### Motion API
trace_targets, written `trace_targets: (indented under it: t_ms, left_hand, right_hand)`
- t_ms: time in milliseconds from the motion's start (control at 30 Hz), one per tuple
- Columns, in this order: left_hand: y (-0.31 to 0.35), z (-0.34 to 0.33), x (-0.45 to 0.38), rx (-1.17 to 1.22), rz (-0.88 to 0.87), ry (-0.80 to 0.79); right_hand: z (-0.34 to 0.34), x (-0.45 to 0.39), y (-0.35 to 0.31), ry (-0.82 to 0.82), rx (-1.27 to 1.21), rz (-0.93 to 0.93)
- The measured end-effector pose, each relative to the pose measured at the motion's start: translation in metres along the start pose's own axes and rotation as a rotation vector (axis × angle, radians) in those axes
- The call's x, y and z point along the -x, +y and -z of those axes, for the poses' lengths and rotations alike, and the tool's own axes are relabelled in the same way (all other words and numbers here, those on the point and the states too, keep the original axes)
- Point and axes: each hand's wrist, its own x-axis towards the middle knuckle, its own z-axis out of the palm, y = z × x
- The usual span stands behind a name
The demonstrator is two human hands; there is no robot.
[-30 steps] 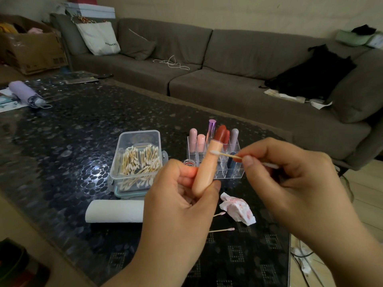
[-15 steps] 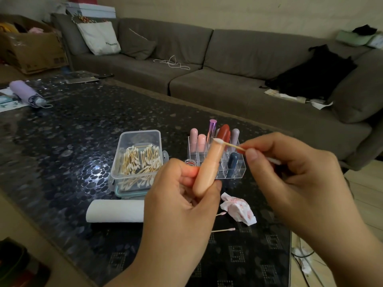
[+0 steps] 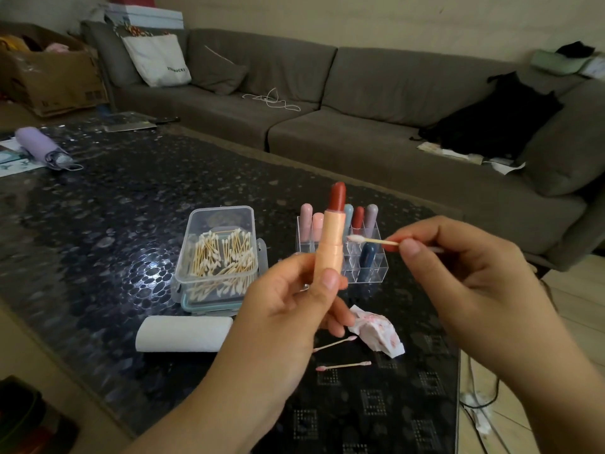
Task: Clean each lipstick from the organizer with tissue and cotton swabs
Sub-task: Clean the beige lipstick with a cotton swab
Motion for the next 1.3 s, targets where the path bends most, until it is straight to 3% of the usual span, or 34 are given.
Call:
trace_targets:
  t_ms: [233,367,500,600,700,833,1133,1300]
  left_hand:
    - [-0.002,-0.003,0.0,0.554,0.254,-0.191]
    - [-0.004,-0.001,-0.003,0.659,0.302,-0.253]
    - [-0.006,-0.005,-0.001,0.531,0.249,-0.186]
    - [-0.011,-0.004,-0.001,0.282,0.147,-0.089]
    - [-0.015,0.0,0.0,0.052,0.048,-0.079]
    - [-0.019,0.001,-0.002,-0.087,-0.108,-0.086]
    - [-0.021,0.003,-0.005,-0.107,-0.159,-0.095]
    - [-0.02,0.002,-0.004,-0.116,-0.167,-0.094]
  right_hand:
    - [0.002,-0.003,0.0,-0.002,-0.008,-0.018]
    - [0.003,-0.002,-0.001,-0.008,0.006,-0.016]
    - [0.004,-0.001,-0.002,0.022,0.086,0.039]
    - [0.003,0.0,-0.004,0.028,0.154,0.093]
    - [0.001,0.0,-0.004,0.024,0.187,0.124]
    - [0.0,0.0,-0.004,0.026,0.193,0.135]
    - [-0.005,0.001,-0.003,-0.065,0.185,0.159]
    - [-0.001,0.001,-0.005,0.023,0.16,0.157]
